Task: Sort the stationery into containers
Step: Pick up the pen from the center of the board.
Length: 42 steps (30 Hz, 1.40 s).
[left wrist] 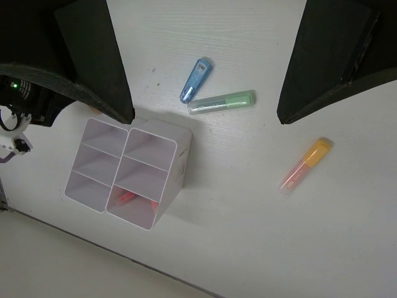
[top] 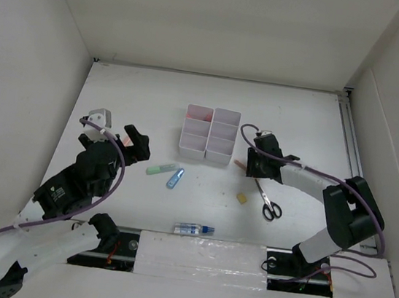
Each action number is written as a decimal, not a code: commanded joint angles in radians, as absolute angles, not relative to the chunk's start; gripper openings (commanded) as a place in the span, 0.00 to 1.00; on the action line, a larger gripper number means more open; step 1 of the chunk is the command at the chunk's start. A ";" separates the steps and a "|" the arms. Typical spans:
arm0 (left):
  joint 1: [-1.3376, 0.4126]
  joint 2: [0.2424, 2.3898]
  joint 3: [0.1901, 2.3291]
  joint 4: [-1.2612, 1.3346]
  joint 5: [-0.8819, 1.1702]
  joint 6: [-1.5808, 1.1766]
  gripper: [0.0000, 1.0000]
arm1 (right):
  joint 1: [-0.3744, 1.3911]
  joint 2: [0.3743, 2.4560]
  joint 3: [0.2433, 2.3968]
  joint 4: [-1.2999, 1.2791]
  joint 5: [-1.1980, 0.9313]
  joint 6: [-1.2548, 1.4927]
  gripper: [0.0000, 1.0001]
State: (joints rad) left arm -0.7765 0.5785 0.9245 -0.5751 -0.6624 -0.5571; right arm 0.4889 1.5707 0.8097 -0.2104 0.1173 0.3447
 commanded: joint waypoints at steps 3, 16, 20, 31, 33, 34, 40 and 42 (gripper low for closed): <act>-0.772 0.548 0.922 -0.540 -0.655 -0.543 1.00 | 0.509 1.601 0.822 -0.278 0.130 0.377 0.40; -0.772 0.548 0.922 -0.531 -0.646 -0.534 1.00 | 0.509 1.623 0.831 -0.287 0.140 0.397 0.20; -0.772 0.538 0.922 -0.531 -0.646 -0.534 1.00 | 0.518 1.632 0.841 -0.287 0.149 0.407 0.10; -0.772 0.538 0.922 -0.531 -0.646 -0.525 1.00 | 0.518 1.485 0.853 -0.268 0.242 0.448 0.00; -0.772 0.549 0.922 -0.531 -0.655 -0.525 1.00 | 0.518 1.438 0.874 -0.268 0.252 0.448 0.00; -0.772 0.549 0.922 -0.531 -0.655 -0.534 1.00 | 0.518 1.416 0.874 -0.268 0.252 0.448 0.00; -0.772 0.568 0.922 -0.540 -0.673 -0.543 1.00 | 0.526 1.324 0.931 -0.206 0.201 0.329 0.00; -0.772 0.568 0.922 -0.540 -0.684 -0.552 1.00 | 0.535 1.290 0.931 -0.157 0.201 0.269 0.00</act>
